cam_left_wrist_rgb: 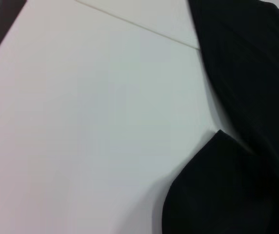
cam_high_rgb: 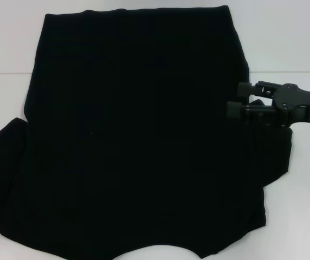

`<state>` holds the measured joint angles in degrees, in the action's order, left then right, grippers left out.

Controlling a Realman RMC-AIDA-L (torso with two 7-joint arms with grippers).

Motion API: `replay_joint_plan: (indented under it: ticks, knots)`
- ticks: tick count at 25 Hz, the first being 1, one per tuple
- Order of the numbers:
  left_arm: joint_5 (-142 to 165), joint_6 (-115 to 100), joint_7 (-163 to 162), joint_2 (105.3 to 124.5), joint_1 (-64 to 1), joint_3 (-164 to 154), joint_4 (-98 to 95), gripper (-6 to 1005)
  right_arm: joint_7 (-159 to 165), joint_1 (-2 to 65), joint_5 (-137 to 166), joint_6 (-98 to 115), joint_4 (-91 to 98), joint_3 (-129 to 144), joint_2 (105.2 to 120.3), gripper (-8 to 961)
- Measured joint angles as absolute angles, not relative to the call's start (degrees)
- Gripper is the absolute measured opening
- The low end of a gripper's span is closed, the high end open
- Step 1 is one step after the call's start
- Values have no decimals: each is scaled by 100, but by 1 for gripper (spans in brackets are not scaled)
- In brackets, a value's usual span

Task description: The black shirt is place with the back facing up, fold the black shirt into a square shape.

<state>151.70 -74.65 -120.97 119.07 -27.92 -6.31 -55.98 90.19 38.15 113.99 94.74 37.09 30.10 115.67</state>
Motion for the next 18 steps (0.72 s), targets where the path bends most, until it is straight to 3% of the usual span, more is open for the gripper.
replay_joint_plan:
  ticks: [18]
  knots:
    - [15098, -7392, -12079, 11833, -2777, 19, -5622, -1, 9009, 3794, 11399, 9474, 3708, 2982, 11560, 946]
